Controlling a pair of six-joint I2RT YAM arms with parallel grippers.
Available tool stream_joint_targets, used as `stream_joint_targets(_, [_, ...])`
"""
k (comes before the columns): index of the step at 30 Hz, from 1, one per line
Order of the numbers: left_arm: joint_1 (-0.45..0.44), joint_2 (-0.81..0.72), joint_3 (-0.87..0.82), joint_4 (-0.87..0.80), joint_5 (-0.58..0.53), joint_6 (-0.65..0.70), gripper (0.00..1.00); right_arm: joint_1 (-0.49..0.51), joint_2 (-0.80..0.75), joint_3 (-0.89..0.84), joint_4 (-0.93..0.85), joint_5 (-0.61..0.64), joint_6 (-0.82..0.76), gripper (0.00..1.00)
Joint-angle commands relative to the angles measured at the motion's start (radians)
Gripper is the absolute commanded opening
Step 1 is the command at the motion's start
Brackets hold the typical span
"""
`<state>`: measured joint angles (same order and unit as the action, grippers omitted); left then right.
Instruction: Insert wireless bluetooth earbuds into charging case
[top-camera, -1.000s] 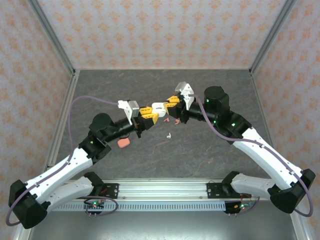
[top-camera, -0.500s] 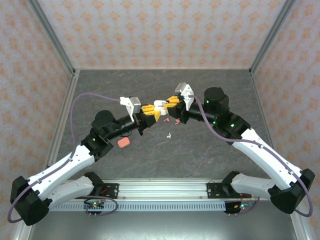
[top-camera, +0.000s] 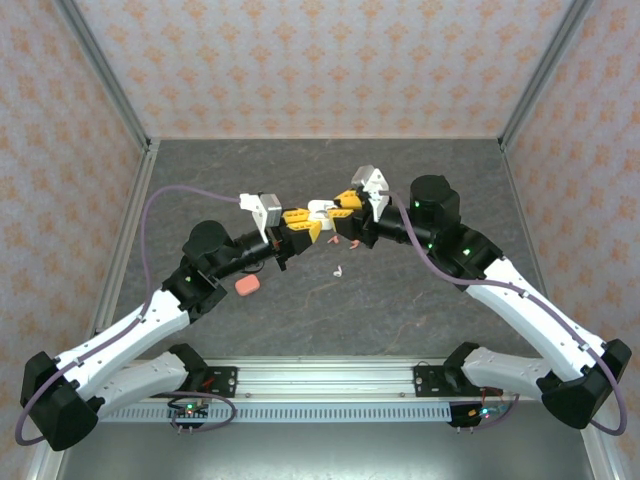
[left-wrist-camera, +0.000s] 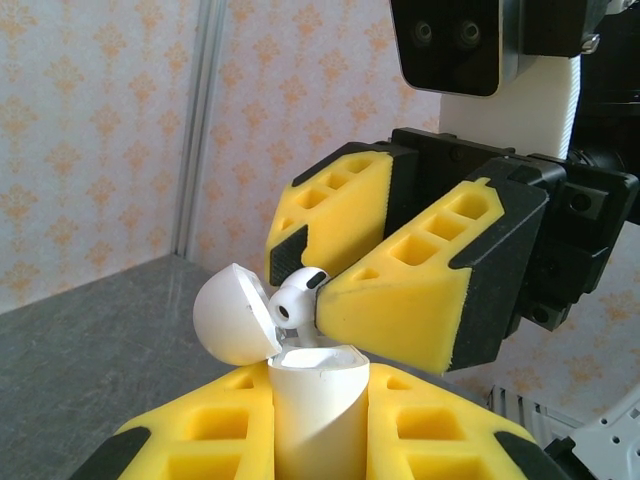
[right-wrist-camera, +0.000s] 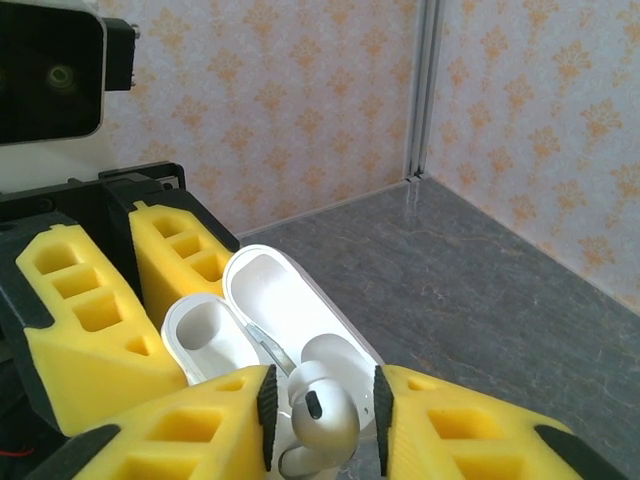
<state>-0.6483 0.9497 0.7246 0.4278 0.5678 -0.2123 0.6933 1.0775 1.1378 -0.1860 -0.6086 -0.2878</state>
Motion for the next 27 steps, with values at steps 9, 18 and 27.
stream_joint_targets(9, [-0.01, -0.009, -0.034, 0.11, -0.003, 0.039, 0.0, 0.004, -0.017, 0.061, -0.007, 0.006, 0.038, 0.55])
stream_joint_targets(18, [-0.011, -0.005, -0.059, 0.146, -0.018, 0.083, 0.0, -0.048, -0.002, 0.168, -0.058, 0.0, 0.17, 0.75])
stream_joint_targets(27, [-0.035, 0.005, -0.065, 0.161, -0.082, 0.176, 0.0, -0.132, 0.081, 0.287, -0.237, -0.037, 0.325, 0.84])
